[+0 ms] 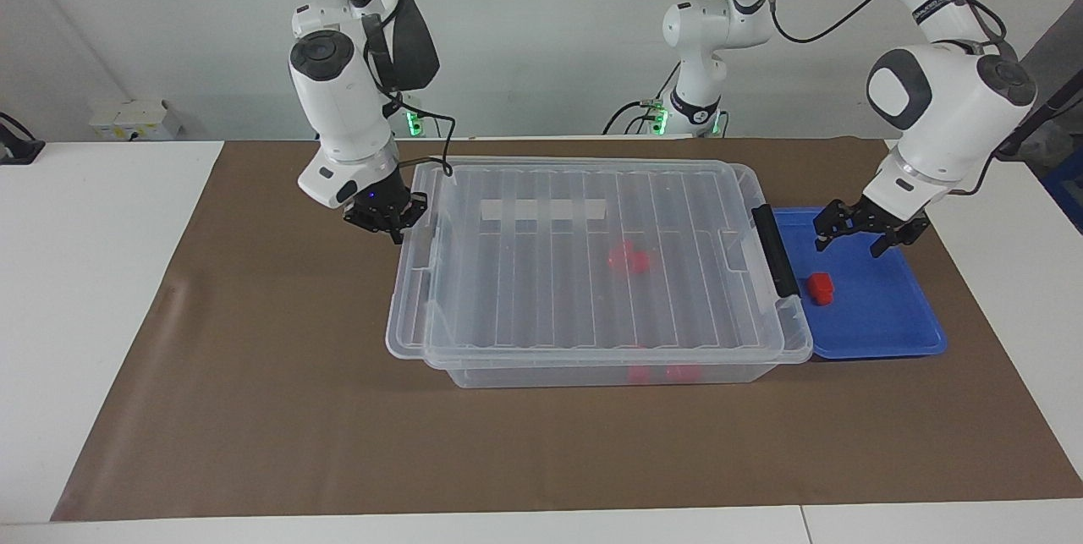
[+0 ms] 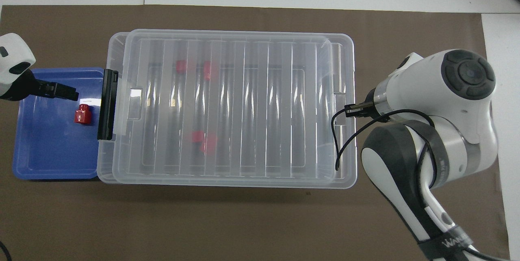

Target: Place red block in blue tray from box

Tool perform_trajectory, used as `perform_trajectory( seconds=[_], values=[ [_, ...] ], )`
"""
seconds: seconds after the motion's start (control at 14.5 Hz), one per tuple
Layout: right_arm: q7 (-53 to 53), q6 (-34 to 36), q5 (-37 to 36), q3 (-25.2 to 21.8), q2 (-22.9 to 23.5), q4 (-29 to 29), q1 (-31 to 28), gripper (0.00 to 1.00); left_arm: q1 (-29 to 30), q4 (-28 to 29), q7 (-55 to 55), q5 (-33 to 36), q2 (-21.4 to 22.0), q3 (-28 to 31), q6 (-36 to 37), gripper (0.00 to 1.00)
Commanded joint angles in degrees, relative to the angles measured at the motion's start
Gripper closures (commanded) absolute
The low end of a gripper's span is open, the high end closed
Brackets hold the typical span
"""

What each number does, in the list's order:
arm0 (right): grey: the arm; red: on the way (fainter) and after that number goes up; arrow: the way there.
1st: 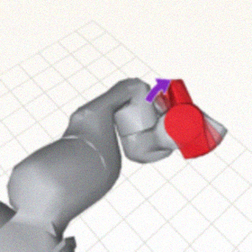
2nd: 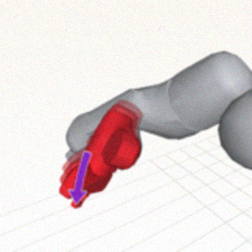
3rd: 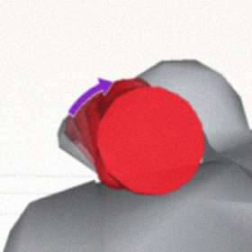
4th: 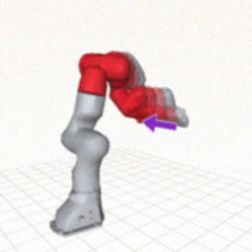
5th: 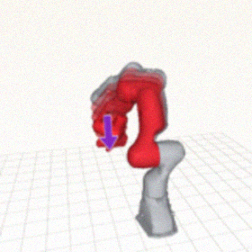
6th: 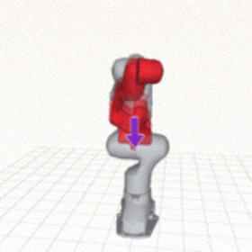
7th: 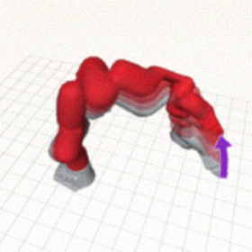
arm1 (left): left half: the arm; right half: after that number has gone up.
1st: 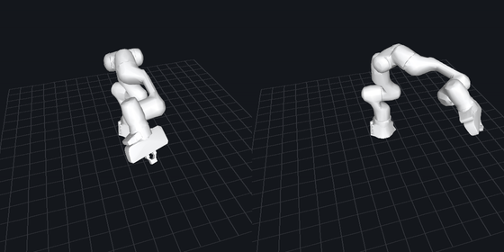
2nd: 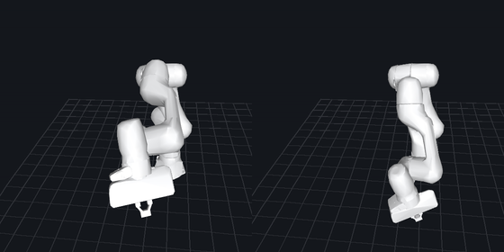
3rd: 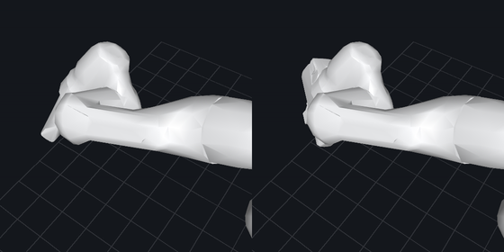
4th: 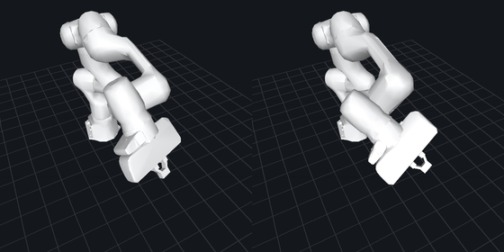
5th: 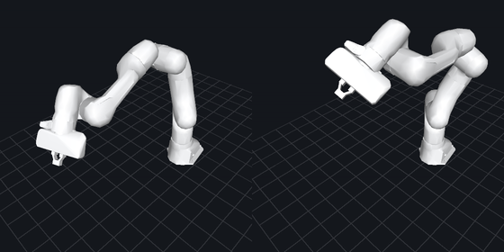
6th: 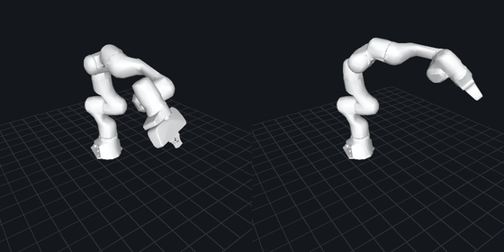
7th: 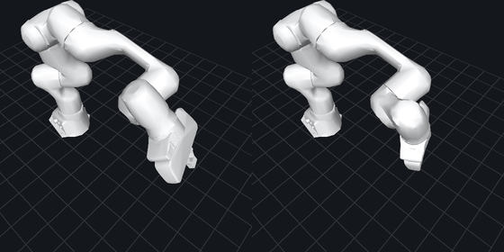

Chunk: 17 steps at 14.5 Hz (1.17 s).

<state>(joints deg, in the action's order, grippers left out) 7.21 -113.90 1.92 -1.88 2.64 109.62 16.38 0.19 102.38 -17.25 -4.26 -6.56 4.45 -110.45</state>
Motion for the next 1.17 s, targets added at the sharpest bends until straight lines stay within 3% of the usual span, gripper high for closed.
perform_trajectory(
  seconds=[0.0, 0.21, 0.83, 1.1],
  values=[
    [1.22, 1.13, 1.07, 0.21, -1.06, 0.60, 0.85, 1.00, -0.45, -0.78, 0.29, -0.39, 1.81, 0.56, 2.61, 0.00],
    [1.22, 1.13, 1.07, 0.65, -1.14, 0.60, 1.73, 1.00, -0.28, -0.69, 0.37, -0.39, 5.32, 0.65, 4.89, 0.00],
    [0.70, 1.13, 1.07, 0.65, -1.14, 0.51, 1.99, 1.00, -1.15, -0.16, 0.11, -0.31, 8.14, 0.30, 4.80, 0.00],
    [1.14, 1.92, 1.07, 0.39, -1.67, -1.16, 1.12, 1.00, -2.83, -2.27, 4.23, 1.80, 10.95, -4.09, 8.49, 0.00]
  ],
)
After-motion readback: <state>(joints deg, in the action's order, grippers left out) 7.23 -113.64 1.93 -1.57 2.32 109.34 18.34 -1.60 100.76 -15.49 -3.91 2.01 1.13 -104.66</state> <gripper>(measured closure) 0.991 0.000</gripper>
